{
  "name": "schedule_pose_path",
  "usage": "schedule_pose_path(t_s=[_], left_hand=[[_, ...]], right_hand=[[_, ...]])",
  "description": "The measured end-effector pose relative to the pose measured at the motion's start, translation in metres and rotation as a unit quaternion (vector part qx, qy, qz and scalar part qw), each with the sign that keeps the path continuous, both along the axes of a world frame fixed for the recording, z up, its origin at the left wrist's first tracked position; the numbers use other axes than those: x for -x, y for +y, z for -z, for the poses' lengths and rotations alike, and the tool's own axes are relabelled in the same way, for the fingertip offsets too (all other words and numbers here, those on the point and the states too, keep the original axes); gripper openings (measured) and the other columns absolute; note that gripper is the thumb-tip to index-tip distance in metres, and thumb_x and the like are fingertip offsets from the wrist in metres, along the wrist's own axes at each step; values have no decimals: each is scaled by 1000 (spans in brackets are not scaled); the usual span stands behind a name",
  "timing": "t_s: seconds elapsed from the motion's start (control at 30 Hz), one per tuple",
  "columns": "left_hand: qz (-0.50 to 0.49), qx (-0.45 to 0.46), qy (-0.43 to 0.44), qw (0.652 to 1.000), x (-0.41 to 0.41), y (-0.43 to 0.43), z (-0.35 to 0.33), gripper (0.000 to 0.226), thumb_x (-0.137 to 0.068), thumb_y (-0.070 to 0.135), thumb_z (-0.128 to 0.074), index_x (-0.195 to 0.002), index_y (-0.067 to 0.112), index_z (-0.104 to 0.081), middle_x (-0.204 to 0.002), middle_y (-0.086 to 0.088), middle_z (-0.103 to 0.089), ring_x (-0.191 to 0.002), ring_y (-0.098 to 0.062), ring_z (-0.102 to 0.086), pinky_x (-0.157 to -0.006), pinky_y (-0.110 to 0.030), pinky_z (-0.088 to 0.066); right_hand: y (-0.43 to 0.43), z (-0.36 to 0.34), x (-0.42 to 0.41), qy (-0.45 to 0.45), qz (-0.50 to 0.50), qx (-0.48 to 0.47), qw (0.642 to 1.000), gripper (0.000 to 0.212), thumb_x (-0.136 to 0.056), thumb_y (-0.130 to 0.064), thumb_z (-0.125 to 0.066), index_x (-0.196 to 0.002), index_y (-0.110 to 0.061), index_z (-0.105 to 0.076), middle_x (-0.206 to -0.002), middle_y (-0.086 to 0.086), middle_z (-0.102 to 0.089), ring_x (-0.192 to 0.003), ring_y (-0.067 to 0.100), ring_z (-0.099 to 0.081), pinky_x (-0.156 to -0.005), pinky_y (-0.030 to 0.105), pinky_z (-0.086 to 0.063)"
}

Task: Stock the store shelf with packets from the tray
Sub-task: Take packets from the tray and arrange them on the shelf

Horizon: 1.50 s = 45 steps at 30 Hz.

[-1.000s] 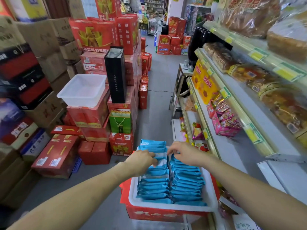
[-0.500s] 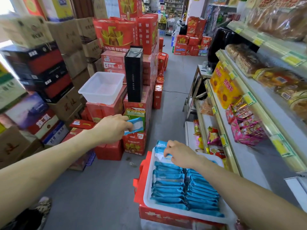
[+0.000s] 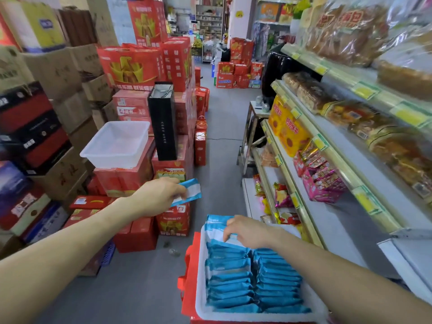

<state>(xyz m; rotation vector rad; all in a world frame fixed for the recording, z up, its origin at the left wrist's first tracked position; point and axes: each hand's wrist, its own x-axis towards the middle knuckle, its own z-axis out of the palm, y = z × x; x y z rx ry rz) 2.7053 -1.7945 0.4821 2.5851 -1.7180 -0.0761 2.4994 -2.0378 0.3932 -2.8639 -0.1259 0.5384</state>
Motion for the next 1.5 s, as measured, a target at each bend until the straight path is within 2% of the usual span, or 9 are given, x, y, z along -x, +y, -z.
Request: schedule_pose_path(t_s=[0.2, 0.33, 0.47, 0.6, 0.7, 0.9, 1.03, 1.27, 1.5], left_hand=[[75, 28, 13, 997, -7, -100, -56, 45, -97, 6, -51, -112, 44, -69, -109, 15, -60, -105, -14, -62, -87, -33, -51], [153, 67, 51, 985, 16, -186, -133, 56, -83, -7, -53, -105, 41, -74, -114, 15, -68, -106, -14, -65, -95, -27, -48], [232, 139, 126, 954, 70, -261, -226, 61, -84, -17, -47, -94, 38, -73, -114, 9, -73, -107, -15, -67, -99, -43, -53], [343, 169, 134, 915, 152, -319, -309, 64, -83, -19, -45, -93, 39, -71, -108, -11, -71, -97, -35, -67, -87, -54, -56], [409, 186, 121, 885, 228, -351, -348, 61, -86, -16, -47, -94, 40, -71, -90, -10, -68, -66, -10, -61, -61, -26, -49], [541, 161, 126, 816, 381, -388, -378, 47, -94, -5, -56, -98, 39, -74, -101, 2, -67, -88, -23, -62, -76, -36, -50], [603, 160, 130, 771, 465, -395, -380, 43, -102, 6, -55, -93, 44, -73, -111, 17, -64, -90, -4, -60, -70, -15, -47], [655, 153, 115, 731, 549, -403, -386, 46, -98, -3, -55, -97, 40, -72, -115, 15, -61, -102, -12, -59, -83, -31, -52], [666, 162, 105, 721, 583, -417, -384, 43, -97, 0, -61, -97, 42, -71, -114, 19, -63, -96, -3, -60, -76, -24, -47]], right_hand=[[-67, -127, 21, -64, 108, 45, 991, 60, -90, 12, -47, -124, -30, -73, -128, -4, -61, -118, 18, -54, -93, 28, -40], [-115, -246, 76, -132, 199, 87, 967, 56, -91, 8, -50, -121, -33, -73, -126, -5, -60, -113, 19, -56, -94, 36, -44], [-148, -358, 166, -195, 293, 137, 926, 57, -85, 11, -51, -118, -29, -74, -121, -4, -59, -106, 8, -49, -84, 22, -34], [-155, -441, 271, -256, 362, 197, 874, 61, -75, 14, -47, -110, -26, -77, -107, -7, -61, -90, 1, -50, -71, 12, -36], [-151, -477, 351, -264, 414, 207, 846, 60, -75, 18, -48, -104, -24, -79, -103, -14, -67, -90, -14, -55, -79, 9, -39], [-130, -487, 510, -216, 517, 252, 789, 62, -83, 9, -49, -102, -45, -74, -115, -10, -67, -103, 15, -62, -96, 45, -51], [-109, -474, 602, -174, 595, 245, 745, 61, -86, 7, -50, -101, -47, -73, -116, -29, -61, -107, 0, -58, -102, 39, -47], [-91, -449, 718, -164, 699, 215, 662, 56, -89, 9, -46, -98, -38, -76, -116, -16, -58, -96, 0, -53, -84, 25, -40], [-128, -415, 751, -137, 697, 195, 676, 55, -90, 8, -47, -99, -37, -77, -111, -24, -60, -93, -3, -57, -77, 12, -38]])
